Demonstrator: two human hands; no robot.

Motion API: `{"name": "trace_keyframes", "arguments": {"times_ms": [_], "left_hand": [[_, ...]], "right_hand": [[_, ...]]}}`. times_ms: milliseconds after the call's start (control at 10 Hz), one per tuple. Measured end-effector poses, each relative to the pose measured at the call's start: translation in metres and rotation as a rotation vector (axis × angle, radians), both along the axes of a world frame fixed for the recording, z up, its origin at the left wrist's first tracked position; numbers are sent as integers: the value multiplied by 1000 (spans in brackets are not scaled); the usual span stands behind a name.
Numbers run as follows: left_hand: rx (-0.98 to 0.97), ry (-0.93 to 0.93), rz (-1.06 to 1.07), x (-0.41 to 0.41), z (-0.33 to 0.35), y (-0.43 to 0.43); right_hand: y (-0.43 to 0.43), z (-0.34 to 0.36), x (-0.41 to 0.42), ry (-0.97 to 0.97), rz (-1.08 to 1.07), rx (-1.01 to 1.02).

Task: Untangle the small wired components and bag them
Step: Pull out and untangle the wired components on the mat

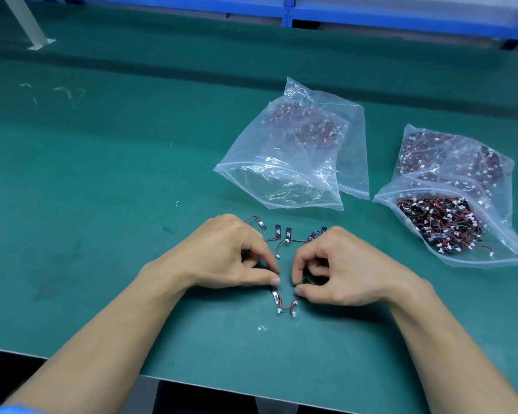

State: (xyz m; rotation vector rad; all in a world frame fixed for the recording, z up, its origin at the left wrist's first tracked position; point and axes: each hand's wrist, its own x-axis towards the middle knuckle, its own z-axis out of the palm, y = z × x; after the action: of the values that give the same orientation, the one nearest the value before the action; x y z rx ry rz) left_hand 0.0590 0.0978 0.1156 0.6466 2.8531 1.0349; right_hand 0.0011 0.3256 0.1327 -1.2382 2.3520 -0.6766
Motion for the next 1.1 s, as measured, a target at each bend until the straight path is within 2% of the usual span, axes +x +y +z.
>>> {"name": "trace_keyframes", "arguments": {"times_ms": [500,700,900,1100], "left_hand": [[-47,-32,75,-2,1,-14],[-49,-23,81,-2,0,-11],[-59,-25,83,-3,-1,-13],[-51,-33,84,-2,-1,-13]], "right_hand": [[8,-1,-9,-90,-28,-28],[-10,-1,12,59,26,-173],[-24,-3,23,189,85,-87],[-23,-6,21,184,64,-170]]}}
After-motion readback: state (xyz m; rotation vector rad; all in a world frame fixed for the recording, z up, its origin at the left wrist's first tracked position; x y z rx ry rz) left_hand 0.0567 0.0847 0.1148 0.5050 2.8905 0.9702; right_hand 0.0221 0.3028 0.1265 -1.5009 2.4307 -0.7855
